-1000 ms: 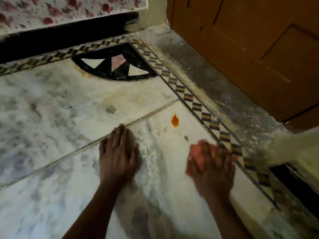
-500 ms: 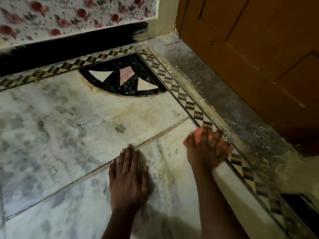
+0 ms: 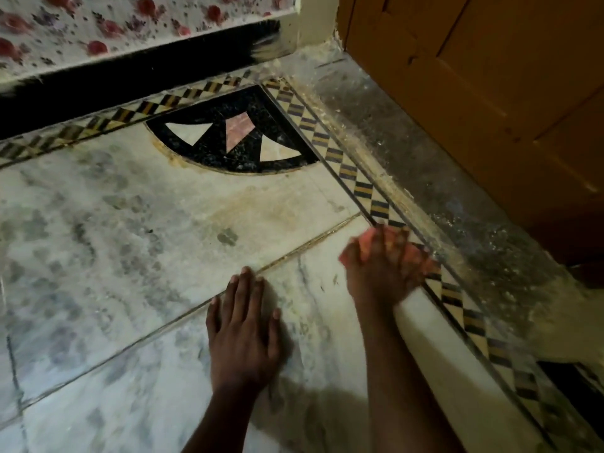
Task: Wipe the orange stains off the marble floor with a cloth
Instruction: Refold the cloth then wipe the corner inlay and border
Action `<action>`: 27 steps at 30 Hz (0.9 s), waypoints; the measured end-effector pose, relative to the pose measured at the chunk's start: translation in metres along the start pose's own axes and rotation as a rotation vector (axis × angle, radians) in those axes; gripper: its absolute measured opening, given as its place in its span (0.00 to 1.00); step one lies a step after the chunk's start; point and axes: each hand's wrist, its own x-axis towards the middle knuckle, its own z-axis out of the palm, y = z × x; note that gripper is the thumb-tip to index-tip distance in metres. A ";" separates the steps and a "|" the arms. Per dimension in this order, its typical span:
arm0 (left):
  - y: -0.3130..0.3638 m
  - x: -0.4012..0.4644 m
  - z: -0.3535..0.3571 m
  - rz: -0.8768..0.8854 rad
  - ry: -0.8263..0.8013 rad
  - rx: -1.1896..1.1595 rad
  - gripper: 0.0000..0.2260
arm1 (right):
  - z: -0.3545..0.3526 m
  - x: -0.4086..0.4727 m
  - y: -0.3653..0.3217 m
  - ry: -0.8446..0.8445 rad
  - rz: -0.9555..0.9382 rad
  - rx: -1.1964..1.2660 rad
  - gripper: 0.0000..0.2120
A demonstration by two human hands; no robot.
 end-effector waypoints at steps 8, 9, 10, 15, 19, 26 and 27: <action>-0.003 -0.001 -0.004 0.009 -0.027 -0.008 0.29 | -0.005 -0.171 0.077 0.135 -0.342 0.006 0.31; -0.002 0.000 -0.004 0.009 -0.032 -0.009 0.29 | -0.006 -0.154 0.090 0.087 -0.220 -0.036 0.33; -0.001 0.001 -0.004 0.010 -0.034 -0.007 0.30 | -0.007 -0.129 0.092 0.009 -0.071 -0.048 0.35; -0.001 -0.001 0.001 0.016 -0.009 -0.021 0.30 | 0.004 -0.029 0.007 0.019 0.038 0.057 0.36; -0.001 0.000 -0.002 -0.006 -0.007 -0.056 0.31 | 0.006 -0.141 0.012 0.025 -0.475 -0.091 0.34; 0.000 -0.001 -0.002 -0.002 -0.025 -0.063 0.31 | -0.005 -0.084 0.060 -0.046 -0.041 -0.135 0.40; 0.000 -0.001 0.000 -0.002 -0.025 -0.056 0.31 | 0.001 -0.055 0.037 -0.006 0.080 -0.066 0.40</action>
